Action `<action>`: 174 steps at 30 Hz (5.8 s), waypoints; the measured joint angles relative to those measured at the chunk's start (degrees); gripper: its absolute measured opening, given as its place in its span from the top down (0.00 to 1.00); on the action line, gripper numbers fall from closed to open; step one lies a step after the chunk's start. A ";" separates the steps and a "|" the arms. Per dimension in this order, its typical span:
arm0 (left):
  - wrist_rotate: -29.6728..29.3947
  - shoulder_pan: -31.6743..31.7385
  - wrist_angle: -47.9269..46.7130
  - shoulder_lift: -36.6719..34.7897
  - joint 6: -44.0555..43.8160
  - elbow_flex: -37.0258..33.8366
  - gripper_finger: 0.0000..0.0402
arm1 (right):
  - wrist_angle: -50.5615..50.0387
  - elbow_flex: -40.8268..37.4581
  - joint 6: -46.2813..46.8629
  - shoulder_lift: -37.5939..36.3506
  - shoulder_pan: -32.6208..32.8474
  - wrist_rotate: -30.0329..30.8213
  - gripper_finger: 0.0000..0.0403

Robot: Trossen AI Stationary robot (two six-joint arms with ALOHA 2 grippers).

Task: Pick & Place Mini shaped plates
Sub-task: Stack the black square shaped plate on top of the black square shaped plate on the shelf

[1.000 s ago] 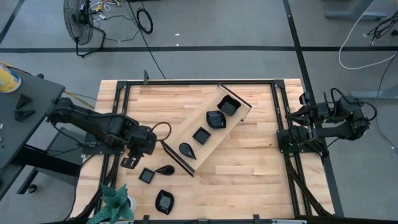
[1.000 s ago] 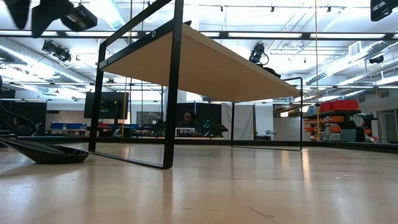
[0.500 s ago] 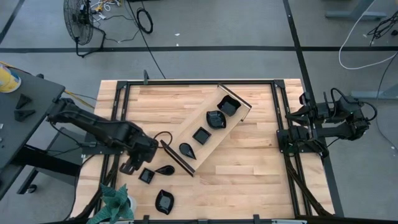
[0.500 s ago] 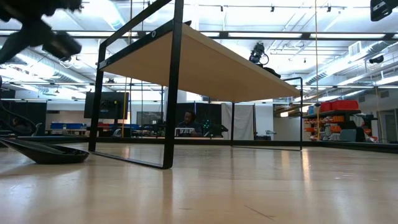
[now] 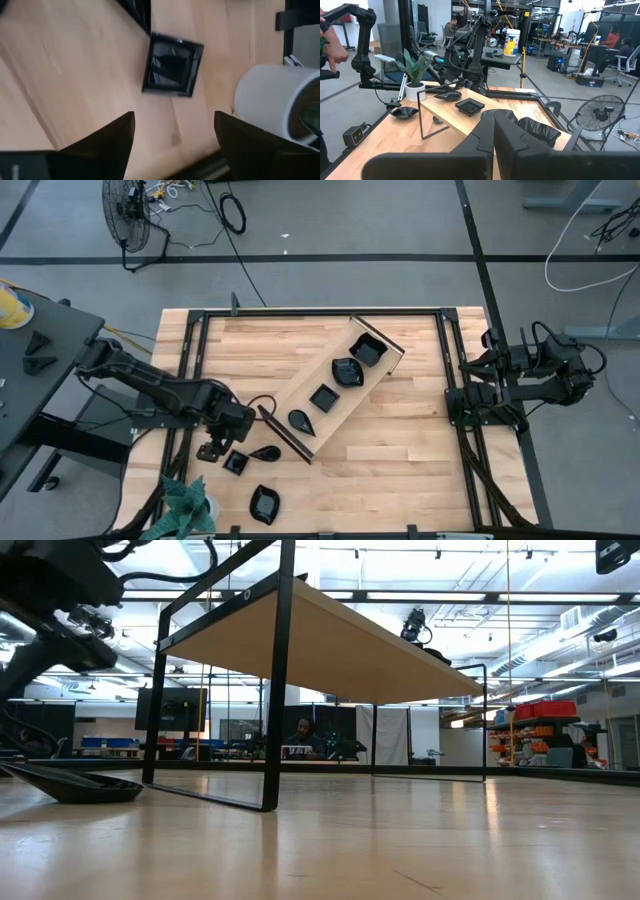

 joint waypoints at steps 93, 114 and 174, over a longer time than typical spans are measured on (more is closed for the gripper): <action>-8.43 -9.06 20.44 13.29 1.24 -7.40 0.44 | 0.00 -0.02 0.00 0.00 0.02 0.00 0.97; -4.27 -9.09 20.65 13.29 1.94 -7.51 0.82 | 0.02 -0.02 0.00 0.00 0.01 0.00 0.97; -8.11 3.03 -25.53 7.13 5.88 32.68 0.99 | 0.00 -0.02 -0.01 -0.01 0.01 0.00 0.97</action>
